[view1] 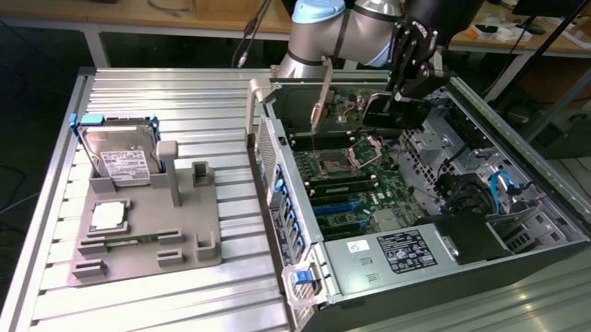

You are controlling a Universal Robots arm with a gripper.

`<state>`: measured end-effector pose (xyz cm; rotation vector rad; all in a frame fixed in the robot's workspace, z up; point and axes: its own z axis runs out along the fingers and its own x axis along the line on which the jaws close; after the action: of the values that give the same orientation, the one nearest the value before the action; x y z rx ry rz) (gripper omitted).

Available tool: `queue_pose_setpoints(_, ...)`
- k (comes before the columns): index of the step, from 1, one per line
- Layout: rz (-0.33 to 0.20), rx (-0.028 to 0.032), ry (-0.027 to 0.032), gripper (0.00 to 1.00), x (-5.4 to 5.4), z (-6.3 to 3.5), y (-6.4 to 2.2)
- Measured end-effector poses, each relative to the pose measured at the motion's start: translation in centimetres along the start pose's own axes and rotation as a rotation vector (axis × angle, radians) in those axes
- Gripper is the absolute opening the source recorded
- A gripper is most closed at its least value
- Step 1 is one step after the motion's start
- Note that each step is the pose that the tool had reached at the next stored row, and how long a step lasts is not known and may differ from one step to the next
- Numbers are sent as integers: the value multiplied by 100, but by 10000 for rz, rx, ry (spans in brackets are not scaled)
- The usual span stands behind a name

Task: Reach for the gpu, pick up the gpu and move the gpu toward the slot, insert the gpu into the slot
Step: 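Insert the gpu into the slot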

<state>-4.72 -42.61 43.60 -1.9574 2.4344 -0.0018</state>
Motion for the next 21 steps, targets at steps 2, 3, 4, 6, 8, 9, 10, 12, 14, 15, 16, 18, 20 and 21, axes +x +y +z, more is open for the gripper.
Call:
queue_pose_setpoints(2,-636,-6,10,27,-21,248,-132)
queue_pose_setpoints(3,-870,-8,5,27,-21,278,-137)
queue_pose_setpoints(4,-984,-10,5,27,-22,292,-139)
queue_pose_setpoints(6,-1214,-13,3,27,-22,315,-143)
queue_pose_setpoints(8,-1451,-16,1,27,-22,341,-149)
queue_pose_setpoints(9,-1546,-16,-1,27,-21,354,-150)
queue_pose_setpoints(10,-1679,-18,-3,27,-21,370,-151)
queue_pose_setpoints(12,-1886,-21,-5,27,-22,391,-154)
queue_pose_setpoints(14,-2101,-24,-12,27,-21,413,-154)
queue_pose_setpoints(15,-2166,-25,-13,27,-21,423,-154)
queue_pose_setpoints(16,-2205,-25,-13,27,-20,429,-154)
queue_pose_setpoints(18,-2250,-26,-13,27,-10,438,-159)
queue_pose_setpoints(20,-2279,-27,-14,27,31,473,-167)
queue_pose_setpoints(21,-2279,-27,-16,27,88,504,-179)
